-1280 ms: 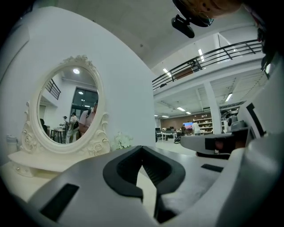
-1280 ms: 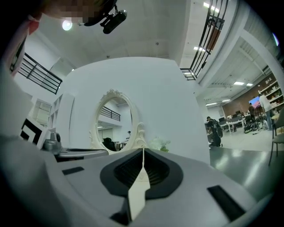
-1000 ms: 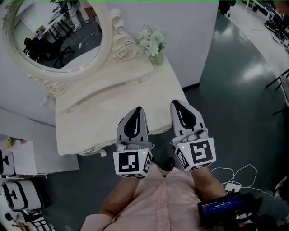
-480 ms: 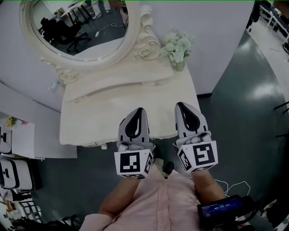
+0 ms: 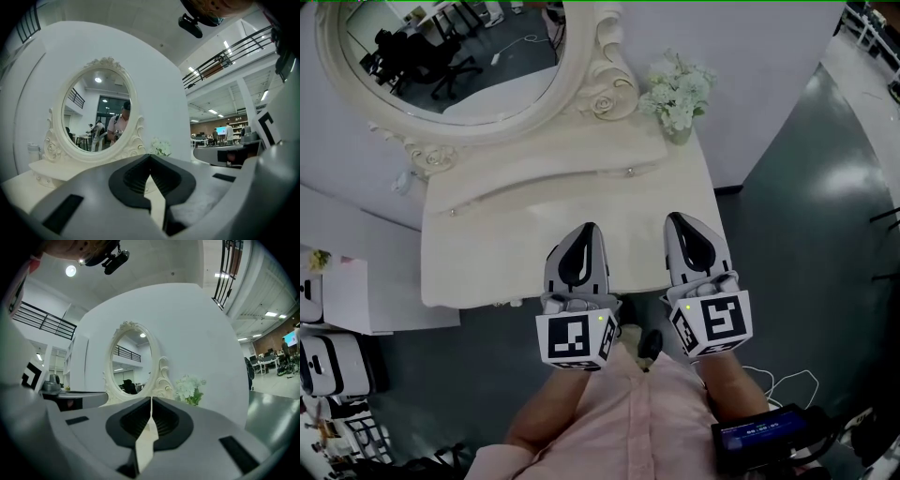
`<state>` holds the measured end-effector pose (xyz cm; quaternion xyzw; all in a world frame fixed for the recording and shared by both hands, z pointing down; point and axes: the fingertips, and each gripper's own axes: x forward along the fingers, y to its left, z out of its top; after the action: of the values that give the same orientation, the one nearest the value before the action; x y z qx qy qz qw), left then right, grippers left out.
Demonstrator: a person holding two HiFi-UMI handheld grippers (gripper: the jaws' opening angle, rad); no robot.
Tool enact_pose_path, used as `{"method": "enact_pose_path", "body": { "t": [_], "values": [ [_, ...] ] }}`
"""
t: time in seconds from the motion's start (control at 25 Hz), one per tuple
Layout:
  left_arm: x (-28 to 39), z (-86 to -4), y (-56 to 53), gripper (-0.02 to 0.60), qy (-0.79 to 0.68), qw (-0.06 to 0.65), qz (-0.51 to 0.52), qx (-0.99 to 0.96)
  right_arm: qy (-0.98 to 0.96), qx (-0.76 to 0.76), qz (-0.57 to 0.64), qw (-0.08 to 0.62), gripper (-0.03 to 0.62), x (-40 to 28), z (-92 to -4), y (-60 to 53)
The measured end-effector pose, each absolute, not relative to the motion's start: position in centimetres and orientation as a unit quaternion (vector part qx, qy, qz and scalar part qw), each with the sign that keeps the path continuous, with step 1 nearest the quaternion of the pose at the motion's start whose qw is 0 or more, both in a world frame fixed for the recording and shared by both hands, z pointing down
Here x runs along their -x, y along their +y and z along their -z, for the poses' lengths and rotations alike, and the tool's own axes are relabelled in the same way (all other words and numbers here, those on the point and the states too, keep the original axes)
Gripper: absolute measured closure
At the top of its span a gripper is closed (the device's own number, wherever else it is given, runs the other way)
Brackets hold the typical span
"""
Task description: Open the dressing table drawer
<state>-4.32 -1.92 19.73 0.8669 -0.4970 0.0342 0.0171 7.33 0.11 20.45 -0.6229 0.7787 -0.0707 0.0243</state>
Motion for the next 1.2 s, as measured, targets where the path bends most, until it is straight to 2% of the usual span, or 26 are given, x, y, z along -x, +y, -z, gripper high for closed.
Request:
{"method": "enact_pose_path", "body": {
  "t": [0.68,1.2],
  "values": [
    [6.8,-17.2,-10.5,0.56,-0.476,0.012,0.013,-0.879,0.756,0.653,0.033,0.014,0.574,-5.8,-17.8,-7.5],
    [6.8,-19.2,-14.2,0.56,-0.467,0.033,0.007,-0.884,0.75,0.66,0.037,-0.006,0.574,-5.3,-19.3,-10.9]
  ]
}}
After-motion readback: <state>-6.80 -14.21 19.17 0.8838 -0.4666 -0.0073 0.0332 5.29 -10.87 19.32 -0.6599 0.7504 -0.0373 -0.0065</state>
